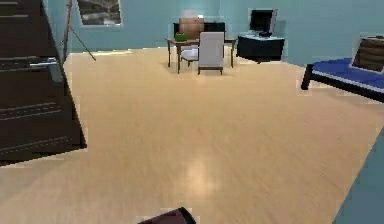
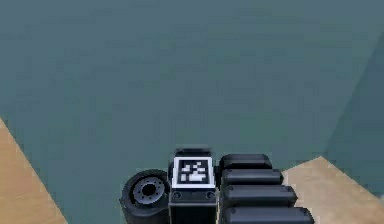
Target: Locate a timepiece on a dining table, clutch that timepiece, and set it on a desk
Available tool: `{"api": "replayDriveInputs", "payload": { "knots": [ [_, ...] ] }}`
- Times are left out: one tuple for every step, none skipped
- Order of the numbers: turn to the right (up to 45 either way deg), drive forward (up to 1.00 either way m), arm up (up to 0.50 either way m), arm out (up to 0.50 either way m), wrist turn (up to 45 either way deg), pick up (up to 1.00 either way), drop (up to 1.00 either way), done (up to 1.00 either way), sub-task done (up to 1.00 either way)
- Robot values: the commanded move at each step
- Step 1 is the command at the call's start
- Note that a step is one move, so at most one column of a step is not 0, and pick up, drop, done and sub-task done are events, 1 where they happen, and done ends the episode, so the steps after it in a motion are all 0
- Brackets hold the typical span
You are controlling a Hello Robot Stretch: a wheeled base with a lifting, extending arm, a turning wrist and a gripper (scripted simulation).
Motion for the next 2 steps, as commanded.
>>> {"api": "replayDriveInputs", "payload": {
  "knots": [
    [0.0,0.3,0.0,0.0,0.0,0.0,0.0,0.0,0.0],
    [-21.0,0.0,0.0,0.0,0.0,0.0,0.0,0.0,0.0]
  ]
}}
